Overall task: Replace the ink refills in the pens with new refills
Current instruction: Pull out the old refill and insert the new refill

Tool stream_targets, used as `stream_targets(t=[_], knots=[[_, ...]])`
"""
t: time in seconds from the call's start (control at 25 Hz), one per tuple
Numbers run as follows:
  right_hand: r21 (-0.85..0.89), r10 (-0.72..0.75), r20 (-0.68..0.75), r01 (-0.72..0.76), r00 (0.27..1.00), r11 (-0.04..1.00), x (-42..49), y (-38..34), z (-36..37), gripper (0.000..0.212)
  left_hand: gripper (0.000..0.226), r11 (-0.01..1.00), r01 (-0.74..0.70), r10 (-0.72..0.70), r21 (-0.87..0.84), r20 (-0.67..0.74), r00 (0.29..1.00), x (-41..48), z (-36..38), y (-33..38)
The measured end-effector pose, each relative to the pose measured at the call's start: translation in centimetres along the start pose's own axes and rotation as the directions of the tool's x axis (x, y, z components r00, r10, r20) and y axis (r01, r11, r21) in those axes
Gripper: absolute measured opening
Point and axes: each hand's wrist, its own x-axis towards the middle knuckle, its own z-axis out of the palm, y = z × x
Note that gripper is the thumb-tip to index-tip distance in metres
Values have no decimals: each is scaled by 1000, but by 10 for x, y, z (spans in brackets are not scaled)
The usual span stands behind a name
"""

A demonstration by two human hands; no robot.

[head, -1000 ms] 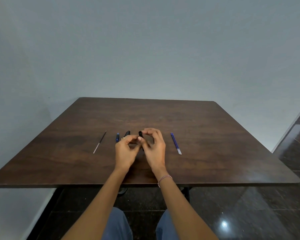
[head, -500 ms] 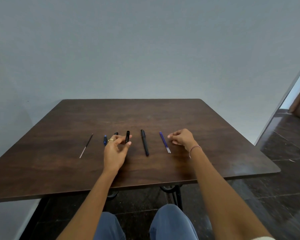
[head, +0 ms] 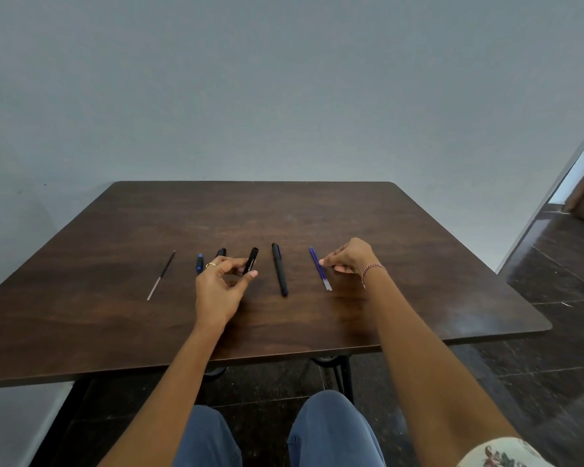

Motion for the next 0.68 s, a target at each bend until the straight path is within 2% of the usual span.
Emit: stream_targets(t=[0.24, 0.36, 0.48, 0.56, 0.68], knots=[[15, -27, 13, 27, 1000, 1000, 4, 7, -2, 8, 30, 1000, 2, -2, -8, 5, 1000, -1, -1, 1], [21, -51, -20, 52, 998, 998, 5, 8, -1, 21, 30, 1000, 6, -6, -20, -5, 1000, -2, -1, 2], [0, -57, -35, 57, 998, 998, 3, 8, 0, 22, 31, 1000, 6, -6, -17, -9, 1000, -2, -2, 2], [-102, -79, -52, 73, 996, 992, 2, 7, 1, 14, 32, 1000, 10, -10, -8, -6, 1000, -2, -2, 2], [-305, -142, -110, 103, 984, 947, -2, 5, 3, 30, 32, 1000, 13, -13, 4, -1, 1000, -2, -2, 2]])
